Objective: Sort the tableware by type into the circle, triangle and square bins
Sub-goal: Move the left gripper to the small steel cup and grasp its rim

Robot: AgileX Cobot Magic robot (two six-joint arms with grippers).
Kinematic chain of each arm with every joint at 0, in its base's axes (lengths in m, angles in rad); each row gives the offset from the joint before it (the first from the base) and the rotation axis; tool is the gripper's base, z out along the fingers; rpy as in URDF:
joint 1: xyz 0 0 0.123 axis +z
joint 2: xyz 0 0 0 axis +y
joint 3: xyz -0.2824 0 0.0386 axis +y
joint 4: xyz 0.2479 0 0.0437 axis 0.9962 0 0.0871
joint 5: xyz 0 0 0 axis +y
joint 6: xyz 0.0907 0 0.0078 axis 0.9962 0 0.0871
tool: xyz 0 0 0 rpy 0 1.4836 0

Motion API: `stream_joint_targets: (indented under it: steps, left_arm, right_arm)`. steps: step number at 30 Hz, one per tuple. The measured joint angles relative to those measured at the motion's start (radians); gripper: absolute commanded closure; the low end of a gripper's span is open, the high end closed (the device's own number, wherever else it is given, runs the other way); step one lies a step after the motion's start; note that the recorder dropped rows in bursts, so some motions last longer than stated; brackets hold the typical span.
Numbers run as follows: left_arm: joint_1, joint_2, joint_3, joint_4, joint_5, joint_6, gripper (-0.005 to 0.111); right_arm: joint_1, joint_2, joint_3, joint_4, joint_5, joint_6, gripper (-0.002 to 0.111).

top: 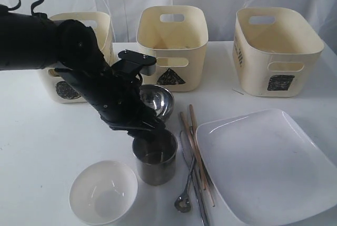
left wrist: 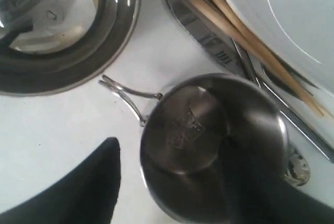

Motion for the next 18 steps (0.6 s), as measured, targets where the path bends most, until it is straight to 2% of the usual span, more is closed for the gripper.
stream_joint_targets:
  steps: [18]
  left_arm:
    - [0.000, 0.092, 0.000, -0.021, 0.049, 0.000, 0.048]
  right_arm:
    - [0.000, 0.000, 0.000, 0.000, 0.000, 0.000, 0.108]
